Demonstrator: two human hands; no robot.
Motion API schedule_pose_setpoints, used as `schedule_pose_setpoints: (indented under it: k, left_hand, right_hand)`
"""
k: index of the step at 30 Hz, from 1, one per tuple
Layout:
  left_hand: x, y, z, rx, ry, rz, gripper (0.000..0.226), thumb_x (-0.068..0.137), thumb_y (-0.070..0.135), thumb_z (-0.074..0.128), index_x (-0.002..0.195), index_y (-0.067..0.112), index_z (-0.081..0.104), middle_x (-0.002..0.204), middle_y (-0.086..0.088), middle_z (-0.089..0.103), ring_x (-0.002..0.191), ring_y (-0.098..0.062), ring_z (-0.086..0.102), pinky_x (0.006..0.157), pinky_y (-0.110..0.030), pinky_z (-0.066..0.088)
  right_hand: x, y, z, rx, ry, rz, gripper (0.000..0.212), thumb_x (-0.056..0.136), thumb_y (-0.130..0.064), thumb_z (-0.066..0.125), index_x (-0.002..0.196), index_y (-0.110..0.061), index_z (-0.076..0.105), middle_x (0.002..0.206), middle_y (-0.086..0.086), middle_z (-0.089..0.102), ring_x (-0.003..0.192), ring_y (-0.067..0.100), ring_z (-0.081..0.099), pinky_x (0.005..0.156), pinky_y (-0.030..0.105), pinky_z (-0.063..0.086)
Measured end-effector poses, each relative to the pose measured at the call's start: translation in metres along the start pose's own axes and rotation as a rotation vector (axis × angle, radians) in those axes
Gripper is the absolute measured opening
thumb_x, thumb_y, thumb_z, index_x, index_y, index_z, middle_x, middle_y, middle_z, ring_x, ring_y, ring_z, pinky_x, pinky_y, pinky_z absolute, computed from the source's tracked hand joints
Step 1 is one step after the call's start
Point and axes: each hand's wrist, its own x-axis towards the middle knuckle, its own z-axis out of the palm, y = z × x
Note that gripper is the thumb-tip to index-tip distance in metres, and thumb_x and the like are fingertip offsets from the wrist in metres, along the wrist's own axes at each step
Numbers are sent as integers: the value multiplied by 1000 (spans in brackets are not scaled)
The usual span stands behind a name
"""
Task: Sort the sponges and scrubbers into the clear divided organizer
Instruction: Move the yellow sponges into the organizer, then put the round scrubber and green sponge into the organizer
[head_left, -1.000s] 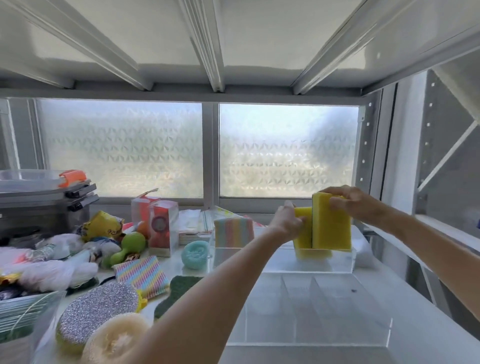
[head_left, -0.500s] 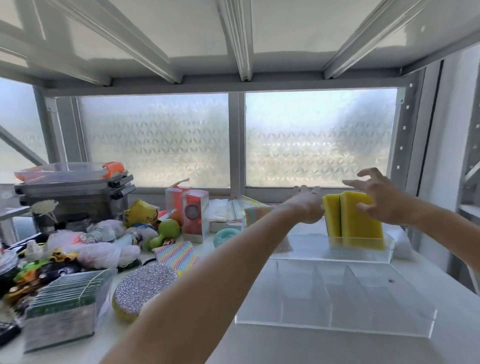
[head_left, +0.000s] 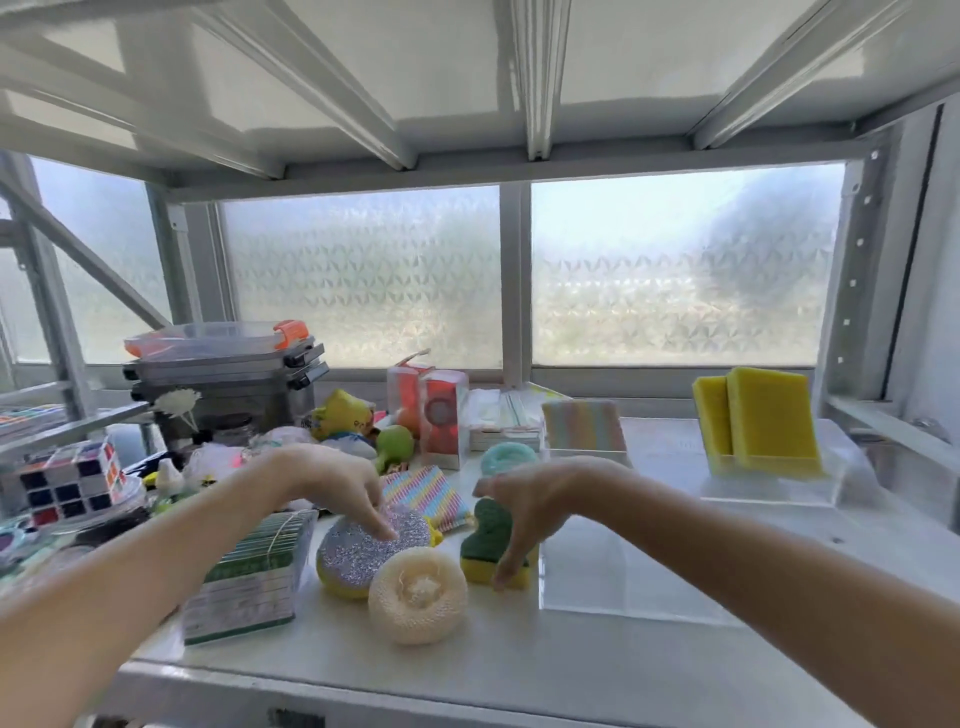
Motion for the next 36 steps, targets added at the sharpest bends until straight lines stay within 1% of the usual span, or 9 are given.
schedule_pose_setpoints:
  k: [2, 4, 12, 16, 21, 26, 29, 32, 36]
  left_hand:
    - [-1, -1, 7, -28, -5, -25, 77, 68, 65, 67, 125, 15, 56, 128, 0, 59, 114, -18, 57, 97, -32, 46]
    - [2, -1, 12, -49, 24, -44, 80, 60, 66, 72, 120, 18, 55, 122, 0, 57, 107, -17, 55, 88, -27, 44]
    - [8, -13, 10, -323, 196, 69, 61, 48, 47, 82, 97, 18, 58, 101, -3, 67, 98, -21, 66, 84, -36, 56]
    - [3, -10, -1, -477, 284, 139, 28, 75, 26, 75, 86, 16, 52, 83, 3, 60, 76, -10, 58, 59, -19, 45]
    - [4, -1, -36, -664, 452, 135, 31, 84, 27, 67, 108, 15, 51, 107, -11, 59, 93, -21, 59, 70, -30, 49]
    - [-18, 78, -64, -803, 554, 255, 41, 87, 26, 64, 118, 6, 45, 99, -8, 56, 87, -21, 56, 65, -31, 47]
    - [-20, 137, -54, -767, 513, 412, 48, 81, 30, 70, 117, 13, 44, 107, -10, 59, 93, -22, 58, 71, -34, 52]
    - [-10, 187, -38, -617, 511, 489, 55, 81, 32, 70, 125, 13, 43, 112, -11, 57, 97, -24, 55, 83, -37, 51]
    - [4, 227, -27, -568, 482, 559, 50, 82, 33, 68, 124, 13, 47, 119, -8, 57, 94, -19, 50, 77, -28, 42]
  right_hand:
    - [8, -6, 7, -43, -39, 36, 88, 67, -48, 78, 138, -15, 36, 133, 7, 52, 110, 25, 52, 89, 34, 46]
    - [13, -9, 9, -46, -37, 58, 86, 69, -42, 77, 137, -13, 34, 129, 9, 54, 105, 24, 53, 82, 32, 44]
    - [11, -6, 14, -97, 265, -107, 122, 47, -54, 86, 143, -21, 17, 144, 15, 21, 133, 36, 26, 109, 49, 32]
    - [8, 1, 19, 110, 450, -234, 101, 49, -42, 90, 130, -22, 32, 125, 9, 31, 112, 31, 46, 92, 43, 49]
    - [-33, 23, -11, 399, 689, -275, 53, 76, -27, 75, 122, -25, 48, 111, 1, 42, 96, 18, 51, 81, 25, 48]
    - [-108, 99, -44, 432, 860, 4, 35, 83, -26, 67, 115, -17, 57, 107, 8, 58, 96, 24, 59, 83, 39, 55]
    - [-132, 140, -32, 388, 773, 246, 31, 83, -26, 66, 112, -17, 57, 101, 8, 63, 94, 25, 61, 83, 44, 55]
    - [-144, 158, -7, 325, 663, 378, 35, 83, -27, 67, 113, -19, 53, 97, 5, 61, 86, 20, 58, 72, 32, 50]
    - [-162, 182, 20, 241, 639, 481, 39, 77, -34, 72, 107, -25, 49, 95, 2, 63, 89, 21, 62, 81, 40, 53]
